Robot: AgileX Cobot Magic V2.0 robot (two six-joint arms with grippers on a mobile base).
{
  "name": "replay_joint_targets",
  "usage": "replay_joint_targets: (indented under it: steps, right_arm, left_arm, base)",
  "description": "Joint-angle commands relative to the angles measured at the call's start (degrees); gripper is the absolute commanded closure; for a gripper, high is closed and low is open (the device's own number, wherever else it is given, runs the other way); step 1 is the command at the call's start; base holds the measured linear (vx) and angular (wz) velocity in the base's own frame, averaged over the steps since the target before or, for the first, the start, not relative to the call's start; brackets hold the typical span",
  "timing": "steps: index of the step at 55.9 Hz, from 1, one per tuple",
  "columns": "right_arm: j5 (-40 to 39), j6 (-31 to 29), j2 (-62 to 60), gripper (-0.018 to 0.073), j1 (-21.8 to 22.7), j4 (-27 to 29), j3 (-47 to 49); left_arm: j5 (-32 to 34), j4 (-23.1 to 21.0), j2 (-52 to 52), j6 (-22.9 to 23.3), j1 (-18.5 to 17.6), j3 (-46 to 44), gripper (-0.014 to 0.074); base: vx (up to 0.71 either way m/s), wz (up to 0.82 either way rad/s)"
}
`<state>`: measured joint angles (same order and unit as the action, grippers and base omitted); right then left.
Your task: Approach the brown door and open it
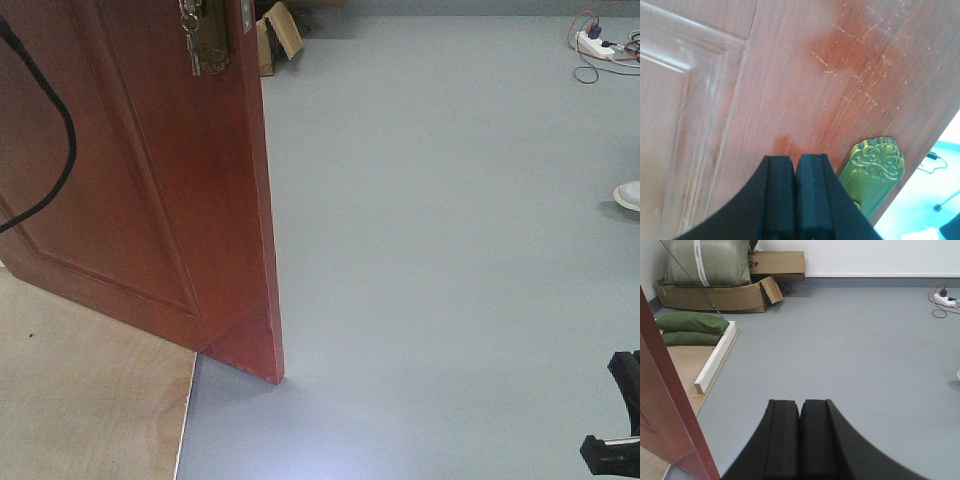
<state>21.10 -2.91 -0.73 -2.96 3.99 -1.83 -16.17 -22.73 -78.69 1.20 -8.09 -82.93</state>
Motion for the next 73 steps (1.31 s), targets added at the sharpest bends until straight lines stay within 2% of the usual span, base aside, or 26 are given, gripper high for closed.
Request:
replay_joint_targets:
  steps: [1,73]
  right_arm:
    - [-4.46,-0.37,-0.32,0.0559,-0.11,-0.19,-0.25]
    - [-4.46,-0.37,-0.32,0.0559,-0.11,-0.19,-0.25]
  left_arm:
    - [4.54,-0.88,1.87,0.02,-0.33,-1.58,0.053]
    - [4.54,-0.88,1.87,0.02,-0.33,-1.58,0.053]
  base:
    - [0.0,0.0]
    - [0.04,-0.03]
